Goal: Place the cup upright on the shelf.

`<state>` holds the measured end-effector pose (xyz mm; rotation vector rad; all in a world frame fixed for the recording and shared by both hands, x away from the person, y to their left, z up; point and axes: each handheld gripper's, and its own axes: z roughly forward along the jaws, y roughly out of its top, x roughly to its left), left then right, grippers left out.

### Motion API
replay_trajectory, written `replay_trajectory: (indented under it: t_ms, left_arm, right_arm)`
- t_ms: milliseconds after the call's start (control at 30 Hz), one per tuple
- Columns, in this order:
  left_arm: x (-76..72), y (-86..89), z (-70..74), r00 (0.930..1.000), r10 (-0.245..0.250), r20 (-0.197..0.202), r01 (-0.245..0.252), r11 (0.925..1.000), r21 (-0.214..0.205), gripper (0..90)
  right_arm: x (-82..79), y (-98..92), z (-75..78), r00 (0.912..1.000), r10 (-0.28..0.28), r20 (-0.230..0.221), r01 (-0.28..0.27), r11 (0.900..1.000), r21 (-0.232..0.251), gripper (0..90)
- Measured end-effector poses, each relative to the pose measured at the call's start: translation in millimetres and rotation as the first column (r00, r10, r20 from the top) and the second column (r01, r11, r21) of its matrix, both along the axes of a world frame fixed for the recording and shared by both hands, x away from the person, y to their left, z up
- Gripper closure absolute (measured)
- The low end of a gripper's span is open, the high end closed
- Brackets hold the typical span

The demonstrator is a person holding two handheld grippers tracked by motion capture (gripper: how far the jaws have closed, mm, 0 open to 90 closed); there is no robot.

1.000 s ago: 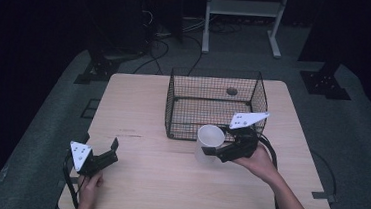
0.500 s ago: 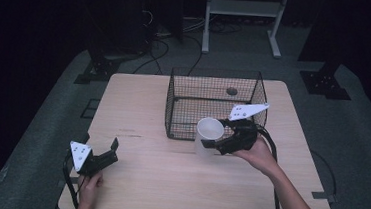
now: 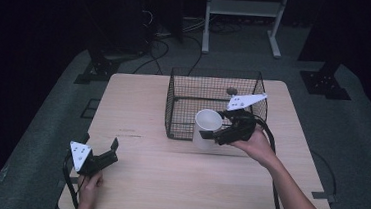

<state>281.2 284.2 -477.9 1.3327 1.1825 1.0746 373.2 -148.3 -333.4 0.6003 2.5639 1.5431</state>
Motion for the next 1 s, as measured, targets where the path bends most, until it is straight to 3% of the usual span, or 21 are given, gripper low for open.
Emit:
replay_trajectory:
  t_ms: [1000]
  left_arm:
    - [-0.3, -0.5, -0.1, 1.0000, -0.002, 0.003, 0.002, 1.0000, 0.001, 0.0]
  right_arm:
    - [33.4, 9.9, 24.3, 0.9995, -0.031, 0.001, 0.031, 0.9995, -0.001, 19.2]
